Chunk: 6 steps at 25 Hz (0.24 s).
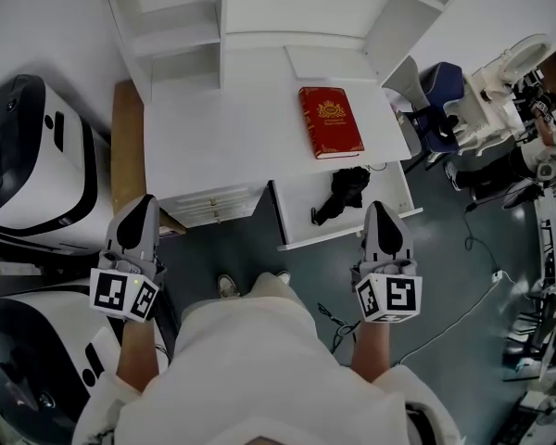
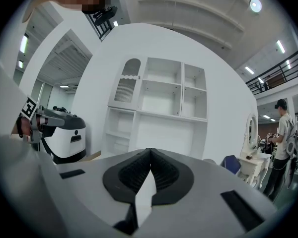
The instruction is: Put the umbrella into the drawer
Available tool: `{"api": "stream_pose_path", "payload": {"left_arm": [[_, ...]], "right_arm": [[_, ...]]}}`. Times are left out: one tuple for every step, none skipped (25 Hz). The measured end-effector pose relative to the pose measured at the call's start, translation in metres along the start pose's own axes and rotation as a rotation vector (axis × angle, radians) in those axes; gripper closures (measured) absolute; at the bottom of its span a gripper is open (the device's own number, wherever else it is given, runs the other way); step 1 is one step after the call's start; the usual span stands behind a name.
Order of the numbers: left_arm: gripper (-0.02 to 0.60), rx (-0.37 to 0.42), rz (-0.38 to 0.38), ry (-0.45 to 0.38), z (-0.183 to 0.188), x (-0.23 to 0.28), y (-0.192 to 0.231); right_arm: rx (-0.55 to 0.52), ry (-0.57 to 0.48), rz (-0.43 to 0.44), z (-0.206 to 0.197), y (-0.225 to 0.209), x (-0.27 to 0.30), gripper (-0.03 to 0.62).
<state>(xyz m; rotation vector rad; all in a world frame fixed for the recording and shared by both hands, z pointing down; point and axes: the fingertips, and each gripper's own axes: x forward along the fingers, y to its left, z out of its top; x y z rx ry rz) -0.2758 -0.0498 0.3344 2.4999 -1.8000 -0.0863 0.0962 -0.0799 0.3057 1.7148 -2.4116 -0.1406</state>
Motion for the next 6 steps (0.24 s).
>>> {"api": "stream_pose_path", "payload": {"left_arm": [[0.568,-0.002,0.001,0.001,-0.0013,-0.0010,0.0000],[0.568,-0.004,0.001,0.001,-0.0023,-0.0016,-0.0001],[0.568,-0.005,0.001,0.002,-0.0032,-0.0021,0.0000],[0.566,-0.007,0.001,0.003,-0.0039,-0.0025,0.0003],[0.568,-0.008,0.002,0.004,-0.0046,-0.0030,0.0008],[0.568,-0.010,0.002,0.005,-0.0053,-0.0036,0.0014]], "right_arm": [[-0.002,0.001,-0.001,-0.0006,0.0007,-0.0001,0.594],[-0.002,0.001,-0.003,-0.0012,0.0010,-0.0002,0.594],[-0.002,0.001,-0.003,-0.0015,0.0014,-0.0001,0.594],[-0.004,0.002,-0.002,-0.0014,0.0022,0.0003,0.594],[-0.007,0.002,0.000,-0.0011,0.0030,0.0006,0.594],[-0.009,0.003,0.001,-0.0009,0.0039,0.0010,0.594]]}}
